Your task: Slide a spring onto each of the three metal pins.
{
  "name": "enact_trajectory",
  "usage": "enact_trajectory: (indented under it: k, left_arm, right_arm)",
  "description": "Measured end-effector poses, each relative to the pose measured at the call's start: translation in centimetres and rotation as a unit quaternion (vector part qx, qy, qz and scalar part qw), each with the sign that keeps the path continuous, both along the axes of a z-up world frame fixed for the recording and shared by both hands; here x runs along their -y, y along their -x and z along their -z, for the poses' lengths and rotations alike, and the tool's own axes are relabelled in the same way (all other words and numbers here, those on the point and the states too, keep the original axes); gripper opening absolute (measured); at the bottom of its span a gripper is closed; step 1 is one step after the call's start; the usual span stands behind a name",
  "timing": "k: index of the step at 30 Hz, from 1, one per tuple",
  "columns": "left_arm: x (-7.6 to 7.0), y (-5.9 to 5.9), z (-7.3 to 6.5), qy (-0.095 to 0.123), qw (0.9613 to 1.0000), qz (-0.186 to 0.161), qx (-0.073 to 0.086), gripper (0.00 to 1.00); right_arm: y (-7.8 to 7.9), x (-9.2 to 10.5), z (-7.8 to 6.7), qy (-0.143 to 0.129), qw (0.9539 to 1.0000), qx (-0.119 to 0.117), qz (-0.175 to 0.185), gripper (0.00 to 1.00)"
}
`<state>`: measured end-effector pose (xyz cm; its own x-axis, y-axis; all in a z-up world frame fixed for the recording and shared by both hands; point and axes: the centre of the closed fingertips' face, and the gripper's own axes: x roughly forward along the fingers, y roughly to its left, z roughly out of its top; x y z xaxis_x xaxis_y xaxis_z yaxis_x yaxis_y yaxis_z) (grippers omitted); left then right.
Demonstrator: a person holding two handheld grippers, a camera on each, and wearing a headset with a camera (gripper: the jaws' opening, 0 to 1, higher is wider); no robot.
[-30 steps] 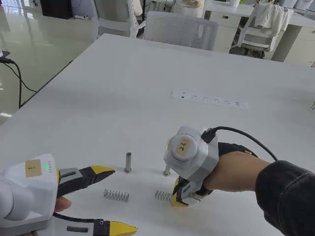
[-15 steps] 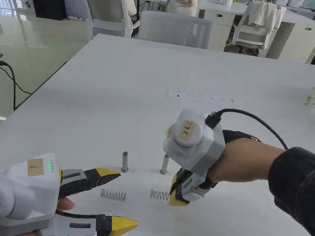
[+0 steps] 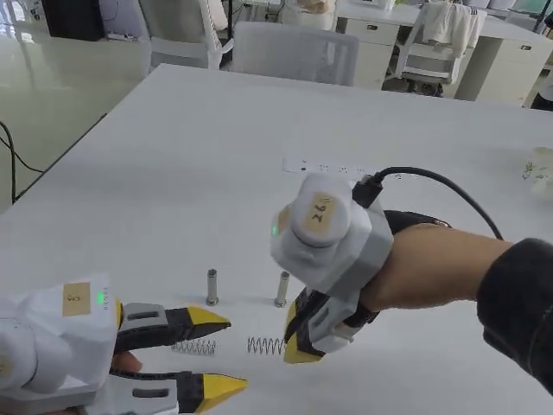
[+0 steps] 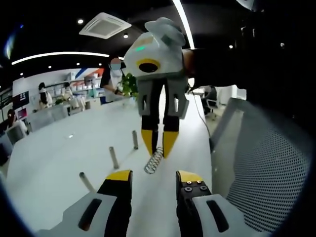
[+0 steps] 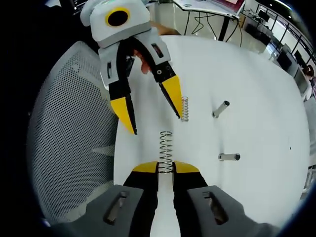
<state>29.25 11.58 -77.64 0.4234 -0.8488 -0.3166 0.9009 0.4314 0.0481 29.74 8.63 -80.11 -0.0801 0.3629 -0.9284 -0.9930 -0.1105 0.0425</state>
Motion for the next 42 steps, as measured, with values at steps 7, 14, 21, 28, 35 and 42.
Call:
enact_trajectory:
  k: [7, 14, 21, 28, 35, 42]
  left_arm:
    - [1.1, 0.5, -0.1, -0.004, 0.9995, 0.028, 0.011, 0.19]
    - [1.7, 0.9, -0.1, -0.007, 0.9989, 0.044, 0.016, 0.14]
    - [1.7, 1.1, 0.2, -0.021, 0.9979, 0.055, 0.026, 0.1]
    - [1.7, 1.2, 0.2, -0.028, 0.9972, 0.06, 0.034, 0.03]
    - [1.7, 1.1, 0.2, -0.029, 0.9973, 0.057, 0.034, 0.03]
    - [1.7, 1.0, 0.3, -0.031, 0.9975, 0.055, 0.031, 0.02]
  right_arm:
    - [0.7, -0.2, -0.5, -0.002, 0.9999, -0.001, -0.012, 0.08]
    - [1.3, -0.5, -0.8, -0.003, 0.9997, -0.002, -0.025, 0.08]
    - [1.8, -0.7, -0.9, -0.003, 0.9993, -0.004, -0.036, 0.08]
    - [2.1, -0.6, -0.8, 0.0, 0.9992, -0.01, -0.04, 0.08]
    - [2.1, -0.8, -1.8, -0.012, 0.9993, -0.015, -0.031, 0.08]
    - [2.3, -1.4, -3.0, -0.03, 0.999, -0.011, -0.03, 0.08]
